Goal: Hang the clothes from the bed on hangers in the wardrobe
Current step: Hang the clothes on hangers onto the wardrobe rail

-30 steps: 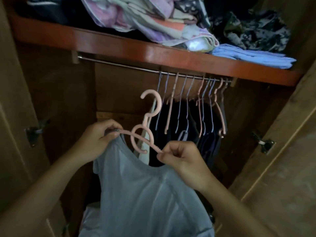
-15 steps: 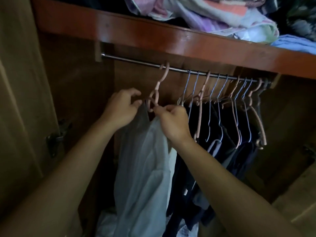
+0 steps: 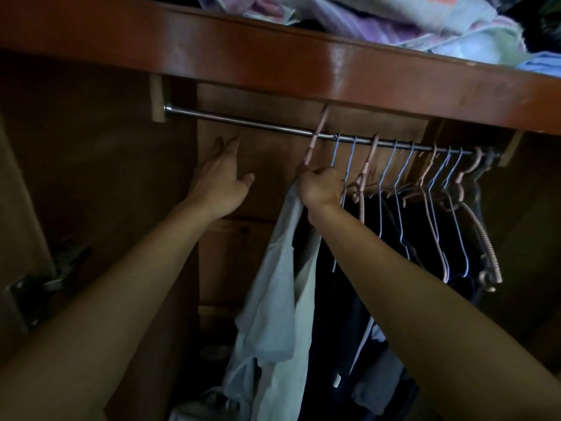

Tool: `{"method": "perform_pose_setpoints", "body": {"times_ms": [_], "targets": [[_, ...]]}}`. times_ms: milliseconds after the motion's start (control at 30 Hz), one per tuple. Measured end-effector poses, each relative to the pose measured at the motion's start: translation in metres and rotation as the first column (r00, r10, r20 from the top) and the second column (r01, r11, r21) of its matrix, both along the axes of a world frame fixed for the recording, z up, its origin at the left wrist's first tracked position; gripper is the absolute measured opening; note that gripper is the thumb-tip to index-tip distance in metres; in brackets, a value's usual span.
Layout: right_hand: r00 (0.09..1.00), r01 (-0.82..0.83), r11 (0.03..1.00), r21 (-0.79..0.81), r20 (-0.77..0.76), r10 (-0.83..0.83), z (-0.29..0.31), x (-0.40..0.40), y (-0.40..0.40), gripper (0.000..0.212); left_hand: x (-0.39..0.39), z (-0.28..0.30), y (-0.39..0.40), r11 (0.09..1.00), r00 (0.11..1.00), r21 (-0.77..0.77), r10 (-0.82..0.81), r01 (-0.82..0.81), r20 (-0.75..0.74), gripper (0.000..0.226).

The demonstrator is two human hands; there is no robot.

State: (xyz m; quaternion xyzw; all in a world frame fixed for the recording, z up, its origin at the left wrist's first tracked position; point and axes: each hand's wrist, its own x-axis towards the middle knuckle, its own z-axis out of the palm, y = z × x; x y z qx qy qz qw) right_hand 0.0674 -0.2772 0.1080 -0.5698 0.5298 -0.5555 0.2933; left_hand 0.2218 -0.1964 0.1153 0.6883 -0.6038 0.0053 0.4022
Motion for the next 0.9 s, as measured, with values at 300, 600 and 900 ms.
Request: {"method": "perform_pose_setpoints", "body": {"times_ms": [300, 600, 900], "targets": [[0.991, -0.014, 1.000, 0.022, -0.131, 0.017, -0.003, -0.005, -0.015, 0.031, 0.002, -0.002, -0.014, 1.000, 1.000, 0.013, 0.023, -0.022, -0.010, 0.075], [0.981, -0.120, 0.961, 0.251, -0.117, 0.153, 0.002, -0.021, -0.010, 0.020, -0.007, 0.002, -0.012, 1.000, 1.000, 0.007, -0.002, 0.001, 0.028, 0.072], [0.955, -0.205, 0.922, 0.327, -0.140, 0.262, 0.020, -0.038, 0.011, 0.015, -0.006, 0.004, 0.008, 0.965, 0.982, 0.257, -0.093, 0.048, 0.165, 0.066]]}}
